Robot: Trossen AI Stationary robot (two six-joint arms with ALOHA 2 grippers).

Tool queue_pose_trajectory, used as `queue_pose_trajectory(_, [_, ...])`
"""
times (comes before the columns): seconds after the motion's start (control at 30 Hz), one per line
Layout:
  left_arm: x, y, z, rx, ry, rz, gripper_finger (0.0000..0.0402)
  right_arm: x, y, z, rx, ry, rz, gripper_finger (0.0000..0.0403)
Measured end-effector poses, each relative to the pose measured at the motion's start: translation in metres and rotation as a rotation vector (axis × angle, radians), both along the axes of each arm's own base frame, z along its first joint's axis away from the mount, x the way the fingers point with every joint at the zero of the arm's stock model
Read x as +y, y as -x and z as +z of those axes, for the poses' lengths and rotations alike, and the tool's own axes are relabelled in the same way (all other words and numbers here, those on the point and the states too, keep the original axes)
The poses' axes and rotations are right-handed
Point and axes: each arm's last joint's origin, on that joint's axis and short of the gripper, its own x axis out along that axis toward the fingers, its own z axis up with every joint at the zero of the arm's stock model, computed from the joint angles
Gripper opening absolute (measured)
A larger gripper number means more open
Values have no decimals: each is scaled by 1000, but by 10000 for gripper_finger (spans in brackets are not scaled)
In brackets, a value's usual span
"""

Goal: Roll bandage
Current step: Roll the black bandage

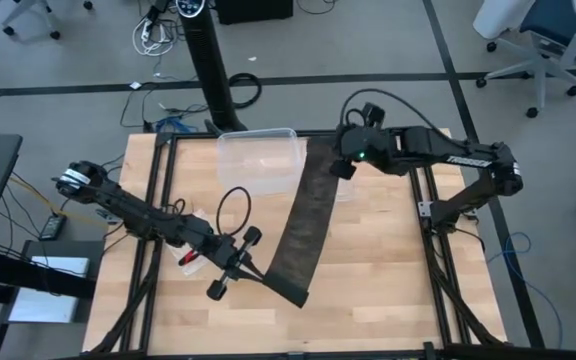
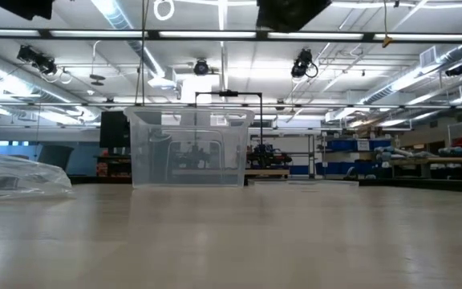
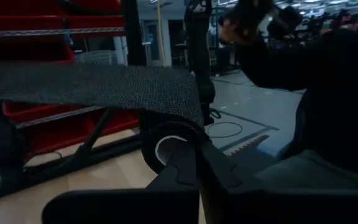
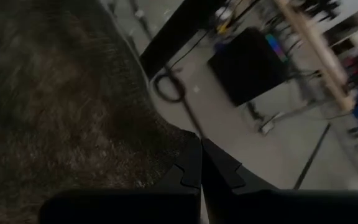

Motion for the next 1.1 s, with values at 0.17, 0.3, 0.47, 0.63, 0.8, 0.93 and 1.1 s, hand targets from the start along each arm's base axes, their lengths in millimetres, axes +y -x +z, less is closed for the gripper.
queue_pose_trajectory(0.17, [-2,-2,8,-19,7,-5,0,12,-7,-18,67,-132,33,0])
queue_pose_trajectory(0.3, [-2,-4,12,-13,5,-5,0,26,-13,-28,111,-159,57,9])
queue_pose_trajectory(0.47, [-3,-5,16,-26,10,-5,0,44,-14,-32,140,-160,107,32])
queue_pose_trajectory(0.63, [-2,-4,18,-30,12,-5,0,59,-7,-25,114,-158,158,63])
queue_pose_trajectory(0.8, [-2,-4,18,-30,12,1,0,72,2,-18,90,-152,209,102])
queue_pose_trajectory(0.93, [-1,-4,18,-28,15,31,0,87,9,-17,93,-152,255,133])
queue_pose_trajectory(1.1, [-1,-4,18,-29,14,40,0,114,20,-35,100,-189,277,166])
